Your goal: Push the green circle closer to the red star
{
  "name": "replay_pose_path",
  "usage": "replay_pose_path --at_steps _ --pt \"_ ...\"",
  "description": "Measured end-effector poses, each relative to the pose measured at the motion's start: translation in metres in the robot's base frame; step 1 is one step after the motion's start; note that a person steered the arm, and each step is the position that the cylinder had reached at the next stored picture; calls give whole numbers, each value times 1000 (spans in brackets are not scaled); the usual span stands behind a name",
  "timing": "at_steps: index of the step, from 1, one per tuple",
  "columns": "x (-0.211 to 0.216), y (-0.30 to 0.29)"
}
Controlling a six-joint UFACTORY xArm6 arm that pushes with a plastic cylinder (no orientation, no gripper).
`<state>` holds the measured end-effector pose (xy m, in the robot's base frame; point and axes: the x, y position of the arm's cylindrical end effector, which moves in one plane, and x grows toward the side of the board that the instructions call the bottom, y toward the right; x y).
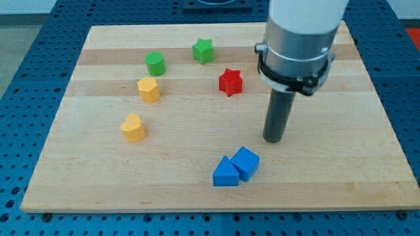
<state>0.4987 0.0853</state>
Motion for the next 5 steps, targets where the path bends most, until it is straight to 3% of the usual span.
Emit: replay_pose_path --at_steps 5 --pt "-113 -162"
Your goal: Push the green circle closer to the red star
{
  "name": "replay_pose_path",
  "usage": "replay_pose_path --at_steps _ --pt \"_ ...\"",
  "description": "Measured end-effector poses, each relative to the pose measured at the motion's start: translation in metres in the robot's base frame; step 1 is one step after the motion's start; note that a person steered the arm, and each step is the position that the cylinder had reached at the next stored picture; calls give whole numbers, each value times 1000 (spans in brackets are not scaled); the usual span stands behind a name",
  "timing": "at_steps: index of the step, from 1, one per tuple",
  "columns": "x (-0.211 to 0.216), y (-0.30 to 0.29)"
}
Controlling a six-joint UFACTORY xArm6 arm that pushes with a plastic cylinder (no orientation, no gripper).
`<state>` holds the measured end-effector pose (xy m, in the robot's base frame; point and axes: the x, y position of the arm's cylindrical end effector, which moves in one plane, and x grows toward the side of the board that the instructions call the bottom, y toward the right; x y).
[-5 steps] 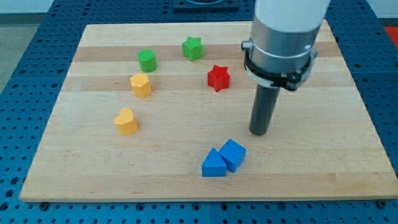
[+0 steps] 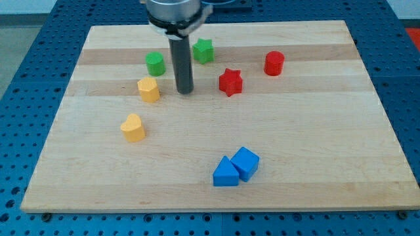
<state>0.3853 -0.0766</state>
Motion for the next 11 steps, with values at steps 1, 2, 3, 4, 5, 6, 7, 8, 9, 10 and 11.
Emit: replay_pose_path --at_steps 1,2,3,4,5,6,7,8,9,10,11 --pt "-16 -34" --pt "-19 -67" --pt "-42 -80" --pt "-73 -80" --pt "-92 -80" --pt "-94 -69" --pt "-91 -62" --pt "-86 -46" --pt "-77 -23" --pt "-68 0" --pt "-55 24"
